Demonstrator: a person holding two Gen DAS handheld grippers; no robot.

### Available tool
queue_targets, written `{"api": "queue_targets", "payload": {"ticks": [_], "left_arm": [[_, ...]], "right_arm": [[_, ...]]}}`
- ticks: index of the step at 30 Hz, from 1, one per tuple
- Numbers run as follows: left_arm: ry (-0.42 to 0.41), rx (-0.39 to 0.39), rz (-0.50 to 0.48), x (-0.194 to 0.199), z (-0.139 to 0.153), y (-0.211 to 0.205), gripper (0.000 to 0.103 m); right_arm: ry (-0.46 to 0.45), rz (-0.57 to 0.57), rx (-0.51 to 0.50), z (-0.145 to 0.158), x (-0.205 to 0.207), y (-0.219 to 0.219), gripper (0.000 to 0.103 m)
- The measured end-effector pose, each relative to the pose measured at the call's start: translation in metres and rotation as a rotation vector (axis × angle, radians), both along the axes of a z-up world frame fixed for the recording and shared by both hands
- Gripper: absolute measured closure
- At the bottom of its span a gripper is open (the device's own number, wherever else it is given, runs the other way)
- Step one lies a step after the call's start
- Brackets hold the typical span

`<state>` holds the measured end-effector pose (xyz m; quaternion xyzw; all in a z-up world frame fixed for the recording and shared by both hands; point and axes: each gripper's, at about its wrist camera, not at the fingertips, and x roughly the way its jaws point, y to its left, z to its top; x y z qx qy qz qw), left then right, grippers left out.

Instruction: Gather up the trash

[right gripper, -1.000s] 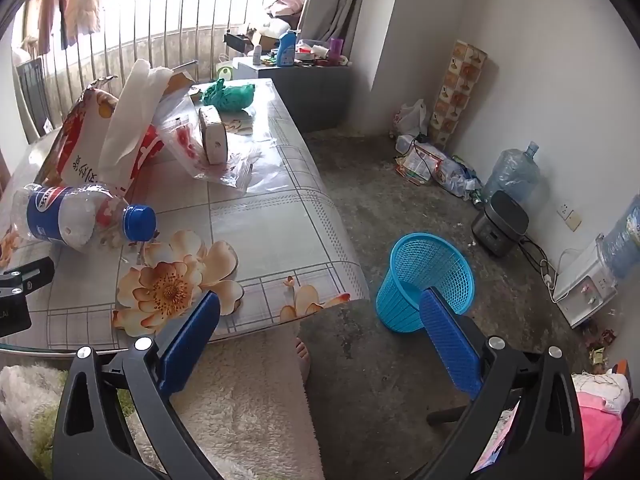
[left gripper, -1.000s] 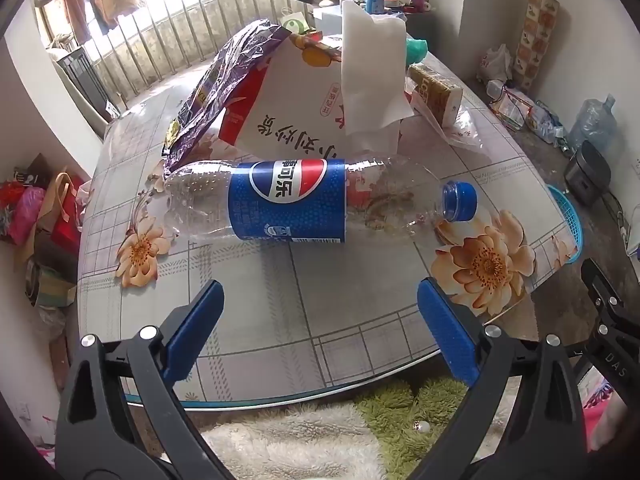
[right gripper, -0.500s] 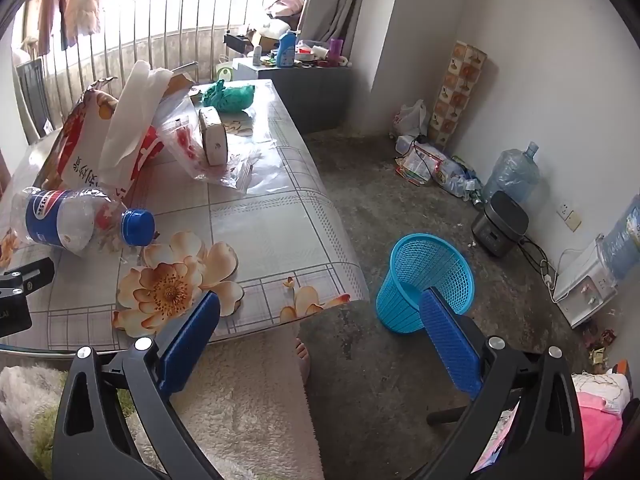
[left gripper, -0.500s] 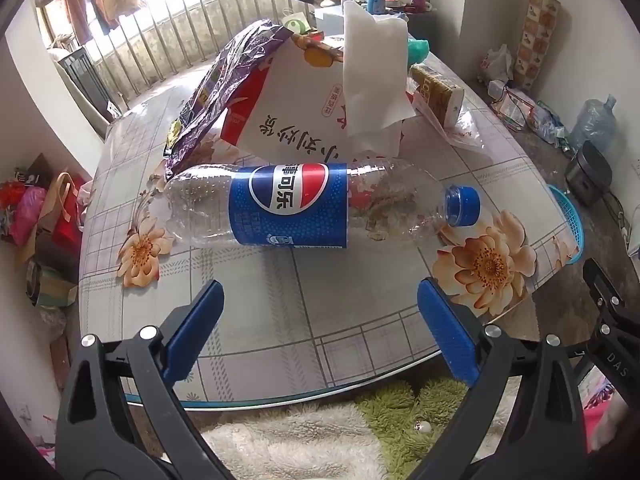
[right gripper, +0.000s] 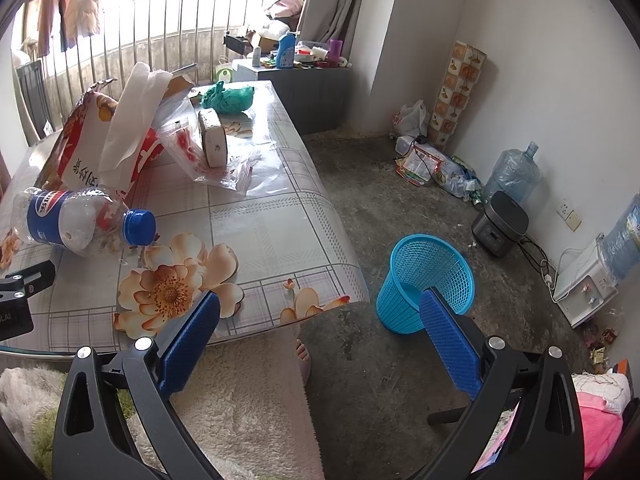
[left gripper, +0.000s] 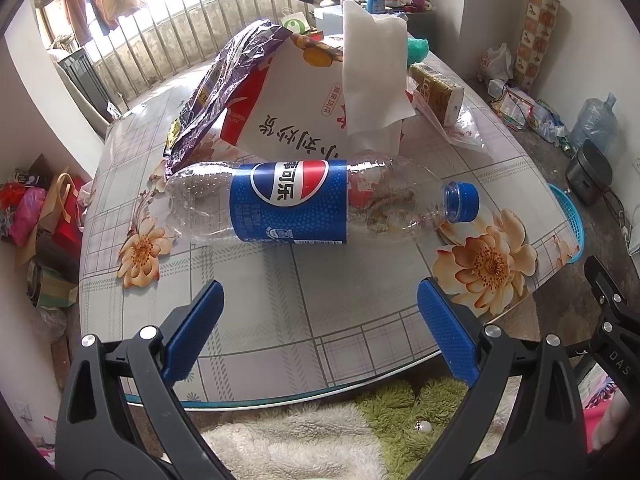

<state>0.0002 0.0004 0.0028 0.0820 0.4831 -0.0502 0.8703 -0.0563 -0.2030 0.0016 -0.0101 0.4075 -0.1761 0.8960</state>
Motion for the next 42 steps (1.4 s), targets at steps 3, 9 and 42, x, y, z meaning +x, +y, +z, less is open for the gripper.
{"api": "queue_targets", "payload": {"ticks": [3, 9, 42], "left_arm": [[0.001, 0.000, -0.001, 0.0000, -0.0002, 0.0001, 0.010], [-0.001, -0.001, -0.001, -0.0001, -0.0005, 0.0005, 0.010], [0.000, -0.004, 0.000, 0.0006, -0.0014, 0.0030, 0.010]], "right_arm": [[0.000, 0.002, -0.001, 0.0005, 0.0002, 0.0005, 0.006], [-0.002, 0.002, -0.001, -0.0008, -0.0003, 0.0008, 0.006], [-0.007, 0.014, -0.002, 0.0027, 0.0071, 0.0095, 0.006]]}}
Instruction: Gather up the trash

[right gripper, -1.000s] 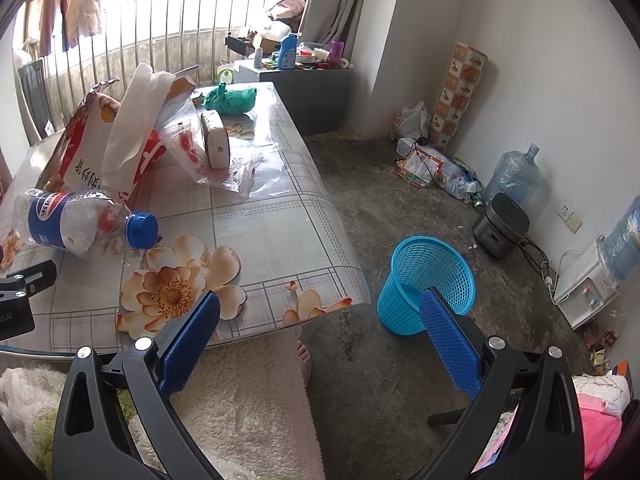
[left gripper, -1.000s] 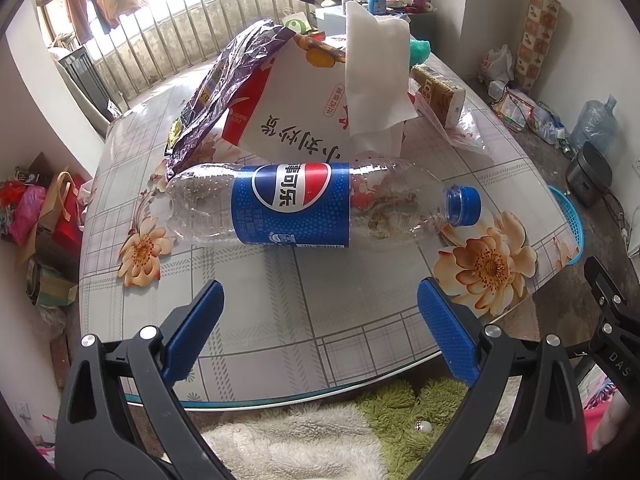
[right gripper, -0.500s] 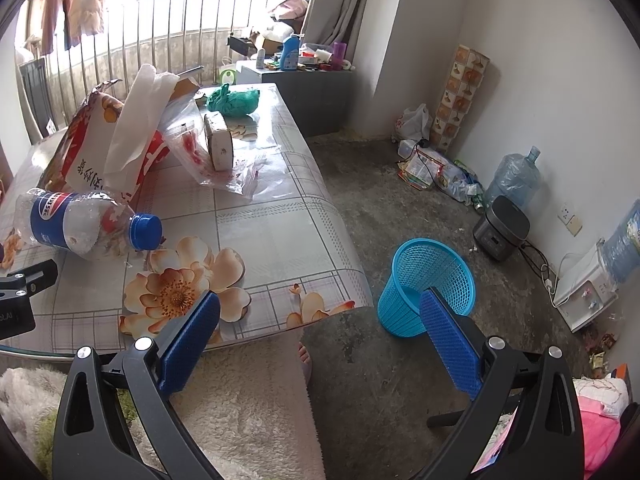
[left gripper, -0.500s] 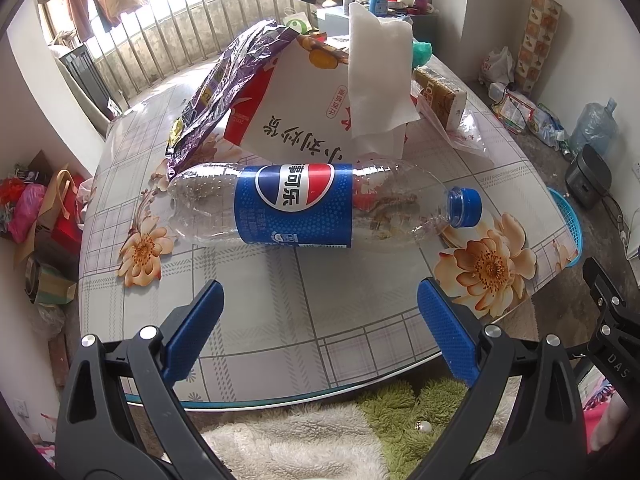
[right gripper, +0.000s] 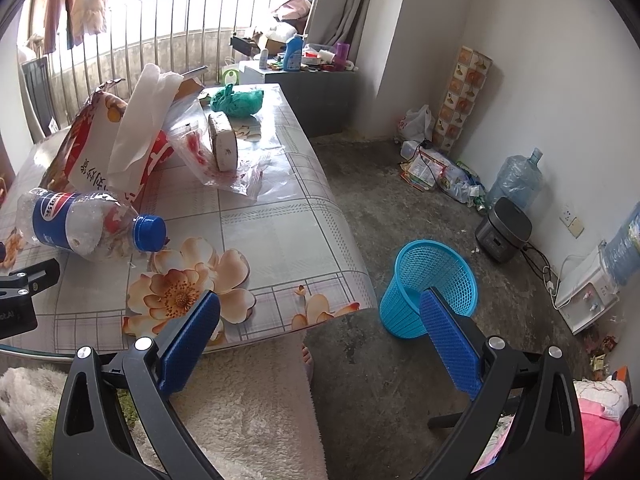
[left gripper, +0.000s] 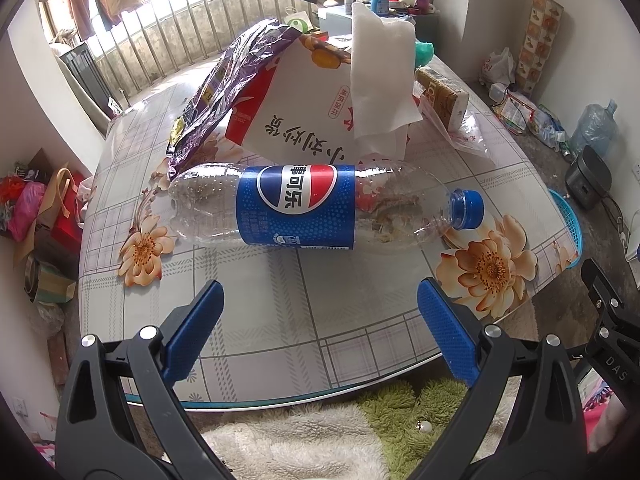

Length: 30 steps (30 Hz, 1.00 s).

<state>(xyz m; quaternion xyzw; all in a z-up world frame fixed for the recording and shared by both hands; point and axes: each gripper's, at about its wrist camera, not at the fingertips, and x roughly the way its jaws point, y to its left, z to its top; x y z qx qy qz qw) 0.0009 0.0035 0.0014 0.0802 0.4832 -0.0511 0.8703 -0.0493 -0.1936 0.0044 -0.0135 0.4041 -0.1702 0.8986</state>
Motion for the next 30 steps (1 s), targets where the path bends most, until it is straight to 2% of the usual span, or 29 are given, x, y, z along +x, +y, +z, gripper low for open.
{"api": "queue_targets", "payload": {"ticks": [30], "left_arm": [[0.003, -0.004, 0.001, 0.0010, -0.0013, 0.0030, 0.010]], "right_arm": [[-0.009, 0.001, 0.012, -0.0031, 0.0008, 0.0017, 0.006]]}}
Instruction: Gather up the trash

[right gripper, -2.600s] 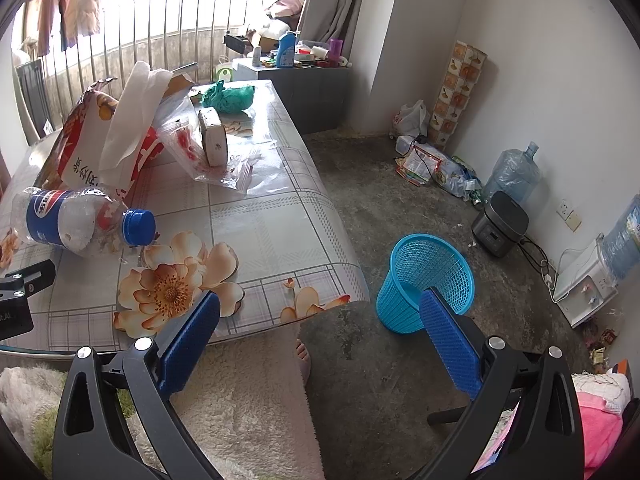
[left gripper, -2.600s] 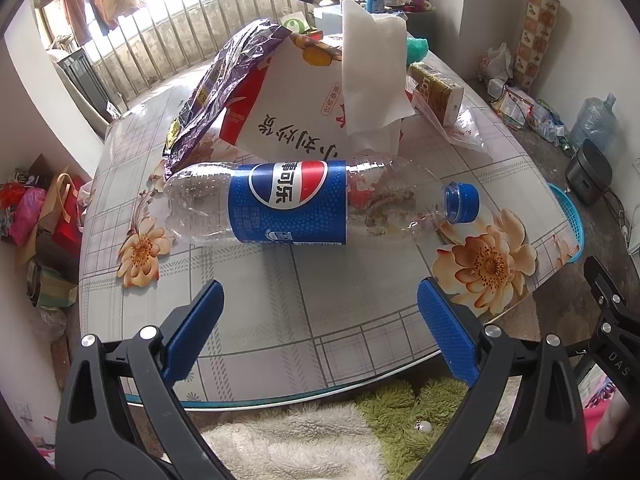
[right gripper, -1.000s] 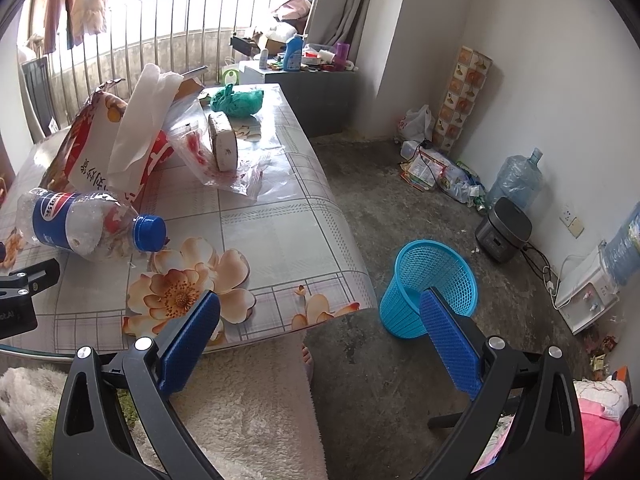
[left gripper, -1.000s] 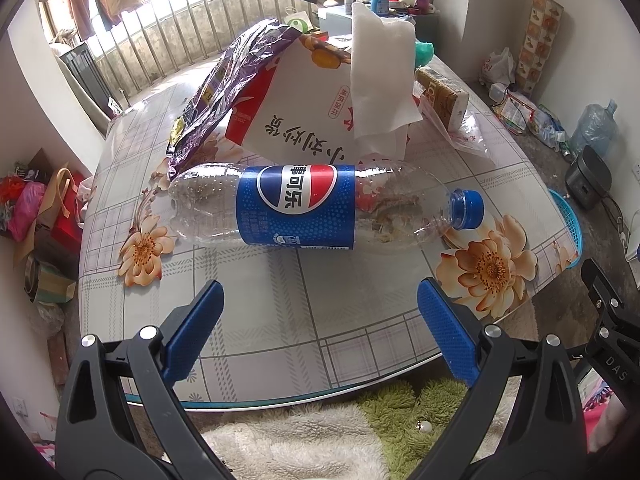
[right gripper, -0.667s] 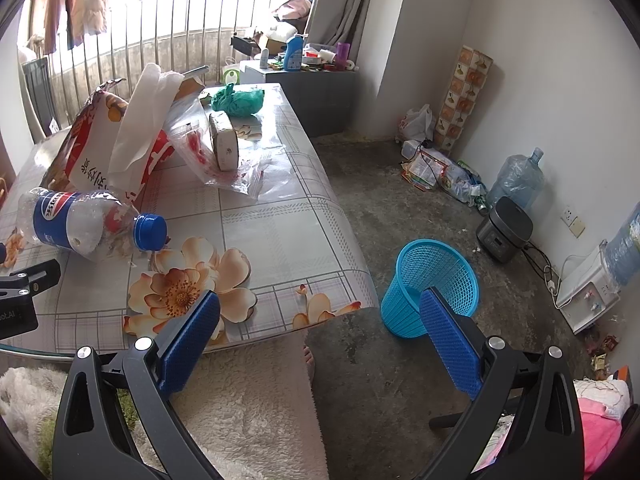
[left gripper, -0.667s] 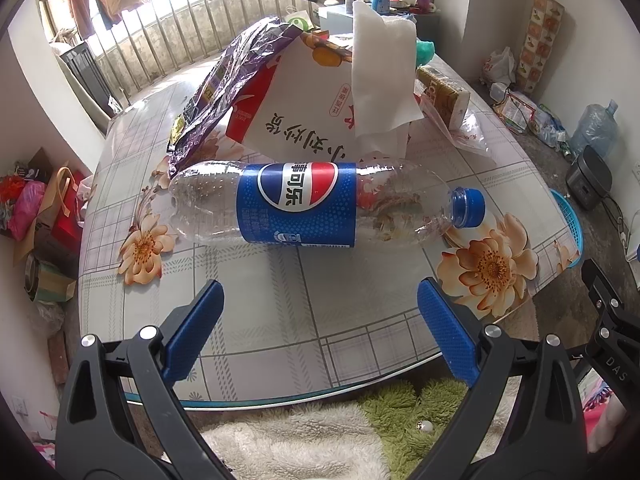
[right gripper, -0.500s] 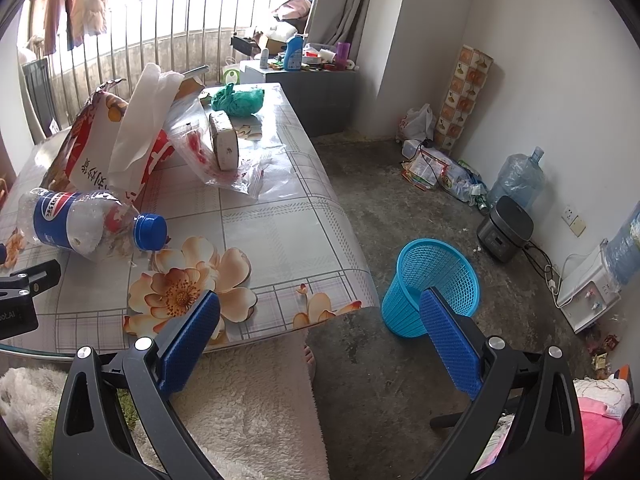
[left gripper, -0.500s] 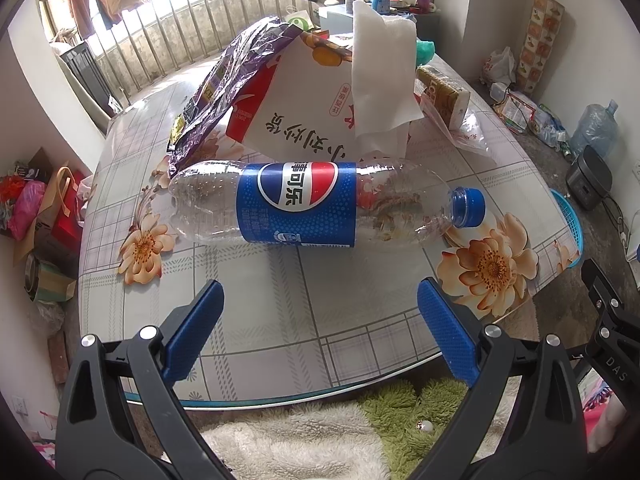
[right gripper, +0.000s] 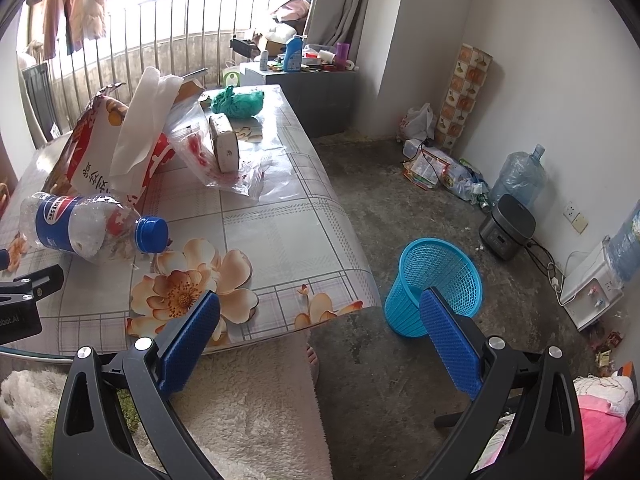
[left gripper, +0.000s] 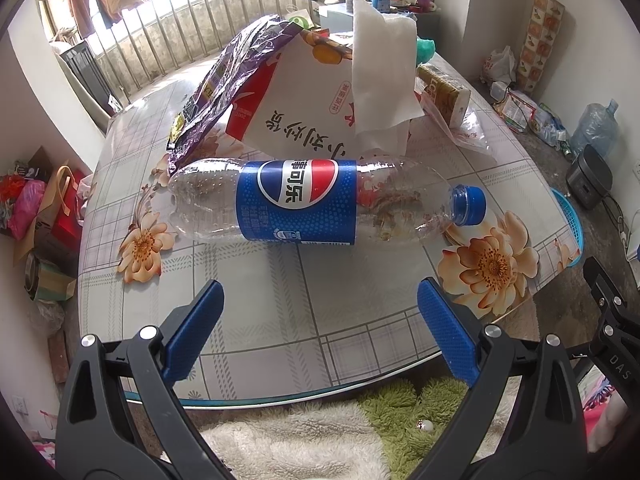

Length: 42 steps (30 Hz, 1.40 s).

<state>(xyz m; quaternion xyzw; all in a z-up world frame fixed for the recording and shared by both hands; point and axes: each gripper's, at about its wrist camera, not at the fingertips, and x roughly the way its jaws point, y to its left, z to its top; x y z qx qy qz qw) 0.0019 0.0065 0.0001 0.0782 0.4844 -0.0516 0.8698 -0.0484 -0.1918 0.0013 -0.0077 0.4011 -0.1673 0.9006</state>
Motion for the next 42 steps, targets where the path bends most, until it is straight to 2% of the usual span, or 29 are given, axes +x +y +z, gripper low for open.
{"api": "queue_targets", "payload": {"ticks": [7, 11, 16, 18, 22, 28, 30, 32, 33, 35, 38, 40, 42], "left_arm": [[-0.013, -0.010, -0.009, -0.003, -0.001, 0.001, 0.010], [-0.082, -0.019, -0.035, 0.007, 0.011, 0.015, 0.010], [-0.174, -0.143, -0.016, 0.019, 0.028, 0.059, 0.010], [-0.173, -0.177, -0.031, 0.021, 0.025, 0.071, 0.010], [-0.125, -0.245, -0.072, 0.020, 0.008, 0.086, 0.010], [-0.030, -0.272, -0.144, 0.014, -0.025, 0.088, 0.010], [-0.009, -0.288, -0.150, 0.015, -0.032, 0.089, 0.016], [0.007, -0.319, -0.168, 0.017, -0.037, 0.090, 0.026], [0.012, -0.329, -0.171, 0.018, -0.039, 0.091, 0.028], [0.028, -0.359, -0.181, 0.020, -0.043, 0.097, 0.040], [0.051, -0.390, -0.189, 0.023, -0.048, 0.102, 0.051], [0.070, -0.398, -0.176, 0.025, -0.053, 0.109, 0.053], [0.088, -0.409, -0.165, 0.027, -0.058, 0.115, 0.059]], "right_arm": [[-0.017, 0.004, 0.017, 0.001, 0.001, 0.000, 0.006], [-0.064, 0.011, 0.029, 0.011, 0.001, -0.002, 0.006], [-0.143, 0.095, 0.050, 0.027, 0.016, 0.009, 0.006], [-0.156, 0.151, 0.092, 0.031, 0.029, 0.017, 0.006], [-0.158, 0.295, 0.238, 0.030, 0.062, 0.033, 0.009], [-0.047, 0.489, 0.429, 0.009, 0.120, 0.062, 0.016], [-0.002, 0.527, 0.463, 0.002, 0.133, 0.070, 0.019], [0.049, 0.549, 0.486, -0.006, 0.141, 0.076, 0.034], [0.081, 0.556, 0.495, -0.011, 0.143, 0.078, 0.037], [0.131, 0.584, 0.549, -0.016, 0.140, 0.080, 0.042], [0.190, 0.636, 0.567, -0.015, 0.128, 0.086, 0.043], [0.248, 0.687, 0.642, -0.017, 0.124, 0.090, 0.043], [0.288, 0.721, 0.685, -0.017, 0.125, 0.096, 0.043]]}}
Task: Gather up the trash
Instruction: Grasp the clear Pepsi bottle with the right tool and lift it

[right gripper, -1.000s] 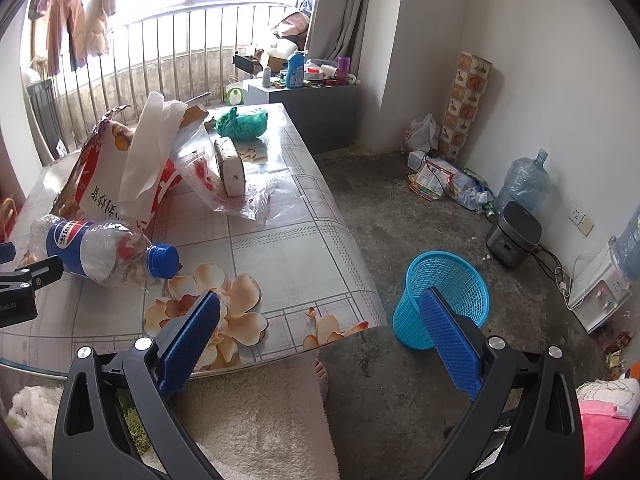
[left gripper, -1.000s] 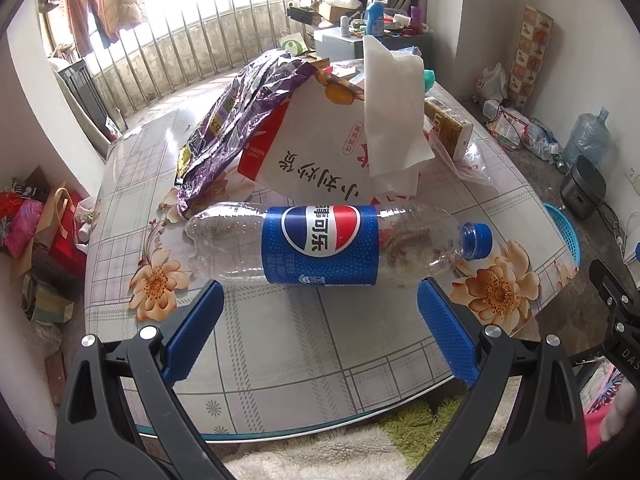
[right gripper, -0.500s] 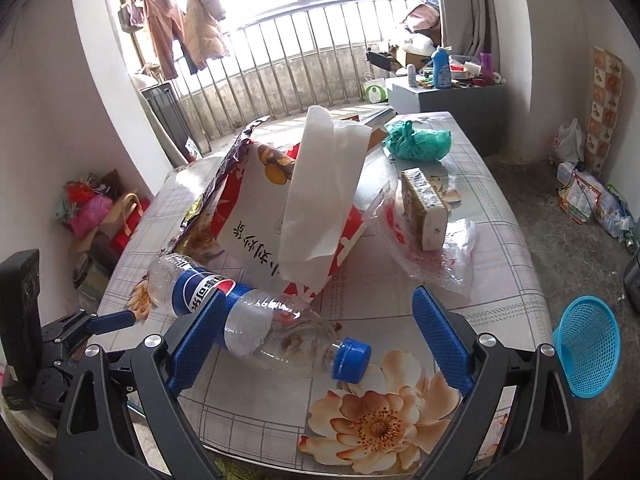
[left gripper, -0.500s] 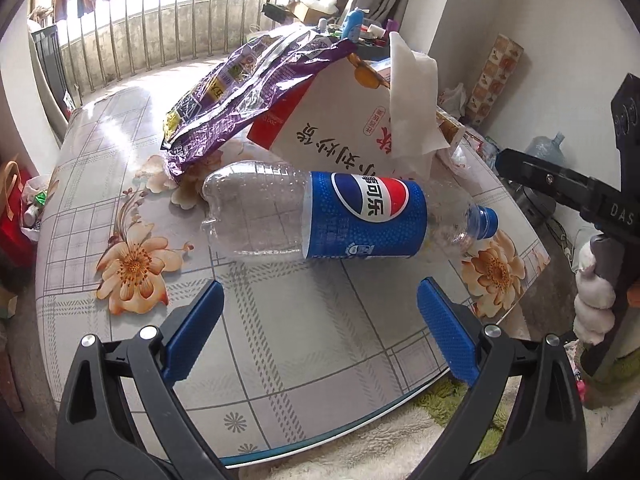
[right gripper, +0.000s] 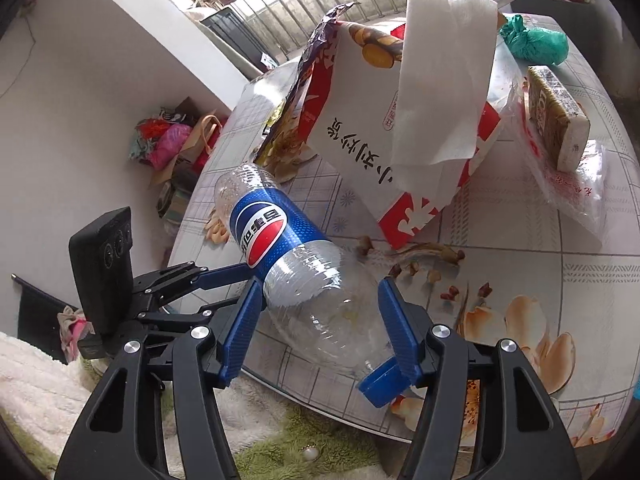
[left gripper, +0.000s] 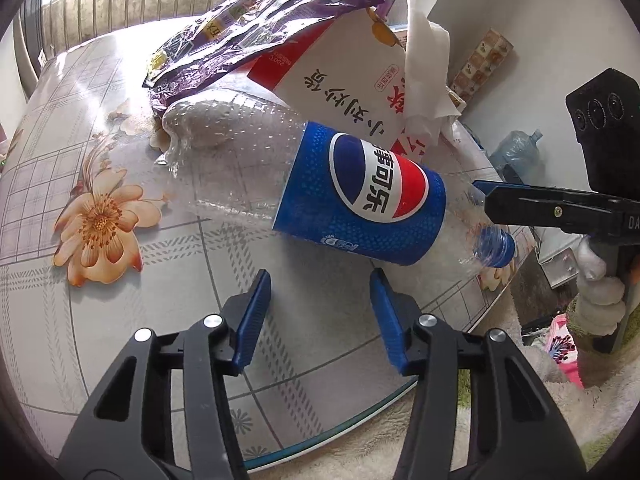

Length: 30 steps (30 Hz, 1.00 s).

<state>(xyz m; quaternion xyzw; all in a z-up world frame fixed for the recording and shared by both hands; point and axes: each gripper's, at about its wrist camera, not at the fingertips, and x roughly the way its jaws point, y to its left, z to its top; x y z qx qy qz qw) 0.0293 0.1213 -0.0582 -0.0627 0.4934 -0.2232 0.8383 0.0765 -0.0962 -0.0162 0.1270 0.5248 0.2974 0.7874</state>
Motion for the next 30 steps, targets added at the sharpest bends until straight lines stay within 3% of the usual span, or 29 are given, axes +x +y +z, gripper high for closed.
{"api": "queue_targets", "payload": {"ticks": [7, 10, 14, 17, 26, 30], "left_arm": [[0.002, -0.008, 0.027, 0.002, 0.000, 0.008, 0.068], [-0.006, -0.001, 0.042, 0.002, -0.001, 0.009, 0.075], [-0.002, -0.038, 0.051, 0.004, -0.002, 0.017, 0.078], [0.004, -0.097, 0.042, 0.000, 0.001, 0.022, 0.078], [-0.098, -0.093, 0.005, -0.017, 0.049, 0.013, 0.078], [-0.157, -0.101, -0.050, -0.017, 0.075, -0.019, 0.078]], "right_arm": [[0.046, 0.083, -0.010, -0.016, 0.030, 0.032, 0.041], [0.105, 0.143, 0.034, -0.031, 0.039, 0.044, 0.038], [0.168, 0.168, 0.102, -0.039, 0.037, 0.040, 0.038], [0.162, 0.168, 0.151, -0.037, 0.028, 0.029, 0.039], [0.080, 0.108, 0.314, -0.009, -0.008, -0.014, 0.040], [0.033, 0.016, 0.390, 0.005, -0.026, -0.049, 0.040]]}}
